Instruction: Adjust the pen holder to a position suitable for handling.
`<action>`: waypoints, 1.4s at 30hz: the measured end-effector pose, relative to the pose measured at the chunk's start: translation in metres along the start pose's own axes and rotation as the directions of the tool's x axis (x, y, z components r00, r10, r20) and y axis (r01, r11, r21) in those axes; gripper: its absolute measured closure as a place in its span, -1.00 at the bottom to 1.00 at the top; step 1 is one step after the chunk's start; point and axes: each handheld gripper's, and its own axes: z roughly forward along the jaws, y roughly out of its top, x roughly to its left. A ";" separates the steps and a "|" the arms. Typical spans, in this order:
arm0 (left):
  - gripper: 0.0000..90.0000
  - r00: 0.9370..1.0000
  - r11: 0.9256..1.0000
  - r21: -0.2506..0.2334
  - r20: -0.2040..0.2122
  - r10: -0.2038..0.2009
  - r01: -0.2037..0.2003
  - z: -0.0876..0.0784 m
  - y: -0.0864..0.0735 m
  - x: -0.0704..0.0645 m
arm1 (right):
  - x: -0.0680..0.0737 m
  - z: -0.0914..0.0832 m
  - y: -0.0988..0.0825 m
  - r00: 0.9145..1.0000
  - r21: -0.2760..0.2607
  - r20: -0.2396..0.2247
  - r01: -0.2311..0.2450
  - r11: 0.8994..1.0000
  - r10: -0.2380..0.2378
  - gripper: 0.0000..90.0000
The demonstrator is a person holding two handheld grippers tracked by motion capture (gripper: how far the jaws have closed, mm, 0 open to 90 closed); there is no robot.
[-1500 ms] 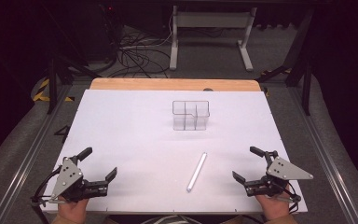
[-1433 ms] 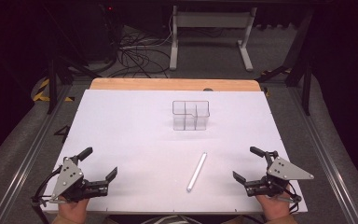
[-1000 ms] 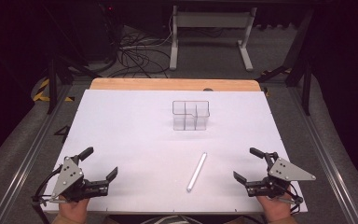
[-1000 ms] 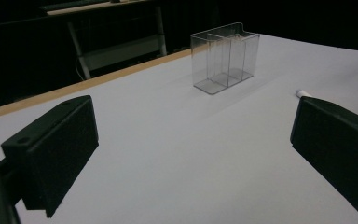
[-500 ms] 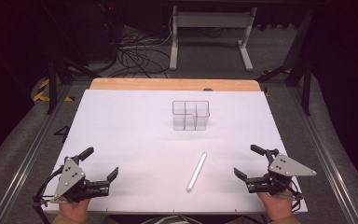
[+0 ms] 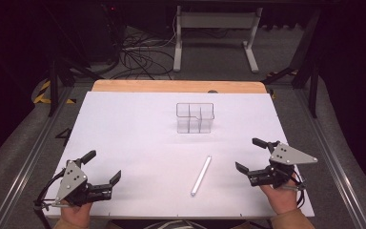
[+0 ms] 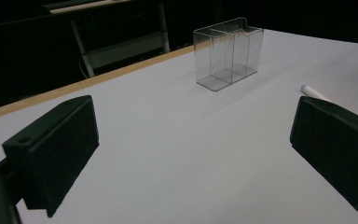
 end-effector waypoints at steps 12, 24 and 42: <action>-0.96 1.000 1.000 -0.001 -0.001 0.001 -0.001 0.000 0.000 0.000 | -0.007 0.019 0.016 0.999 0.027 -0.032 0.010 1.000 -0.009 -0.98; -0.96 1.000 1.000 0.004 0.002 -0.003 0.003 0.001 -0.001 0.001 | -0.005 0.023 0.027 0.996 0.001 -0.089 -0.023 1.000 0.023 -0.76; -0.96 1.000 1.000 0.008 -0.008 -0.006 0.006 -0.002 -0.002 0.001 | -0.006 0.051 0.070 0.973 0.195 -0.164 0.193 0.962 -0.163 -0.54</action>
